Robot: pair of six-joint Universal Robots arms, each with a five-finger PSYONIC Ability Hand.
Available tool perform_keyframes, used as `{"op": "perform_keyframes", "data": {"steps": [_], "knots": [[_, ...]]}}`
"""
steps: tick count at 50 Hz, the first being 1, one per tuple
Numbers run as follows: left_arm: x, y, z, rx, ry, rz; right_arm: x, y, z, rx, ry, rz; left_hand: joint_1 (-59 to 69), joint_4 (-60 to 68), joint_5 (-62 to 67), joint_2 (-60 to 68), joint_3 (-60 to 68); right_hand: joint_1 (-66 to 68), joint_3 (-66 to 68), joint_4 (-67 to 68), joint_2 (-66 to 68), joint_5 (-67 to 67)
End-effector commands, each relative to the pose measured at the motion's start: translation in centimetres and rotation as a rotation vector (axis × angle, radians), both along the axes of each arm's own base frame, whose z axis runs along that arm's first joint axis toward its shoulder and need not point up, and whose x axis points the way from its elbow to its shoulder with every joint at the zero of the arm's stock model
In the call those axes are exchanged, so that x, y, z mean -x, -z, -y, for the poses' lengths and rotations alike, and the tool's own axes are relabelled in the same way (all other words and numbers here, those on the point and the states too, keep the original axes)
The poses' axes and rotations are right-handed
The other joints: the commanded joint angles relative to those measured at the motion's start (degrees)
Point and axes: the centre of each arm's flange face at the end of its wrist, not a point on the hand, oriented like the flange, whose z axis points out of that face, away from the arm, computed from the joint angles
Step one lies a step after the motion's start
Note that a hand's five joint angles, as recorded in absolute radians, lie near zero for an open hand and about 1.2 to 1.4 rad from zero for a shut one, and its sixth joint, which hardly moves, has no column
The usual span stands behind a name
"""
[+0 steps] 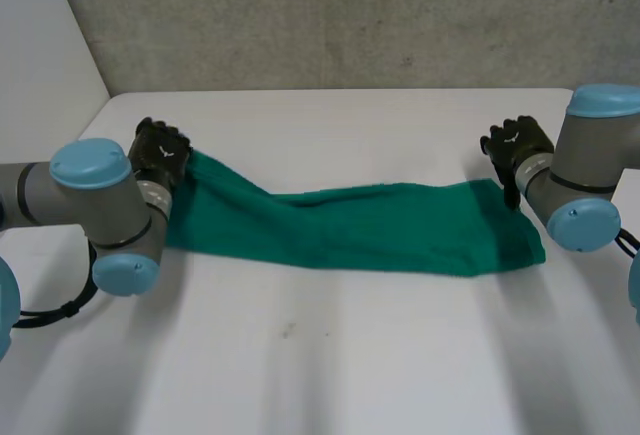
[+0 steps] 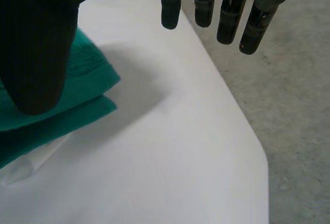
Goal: Fold the towel.
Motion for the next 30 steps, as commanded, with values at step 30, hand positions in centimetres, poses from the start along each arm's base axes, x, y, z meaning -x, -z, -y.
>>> {"op": "perform_keyframes", "data": {"steps": [30], "knots": [[-2.6, -2.3, -3.3, -0.043, -0.033, -0.032, 5.6, -3.6, -8.6, -0.234, 0.007, 0.244, 20.76, 18.48, 17.71, 18.62, 17.61, -1.52, -2.13, -3.18, -2.41, -4.08]]}}
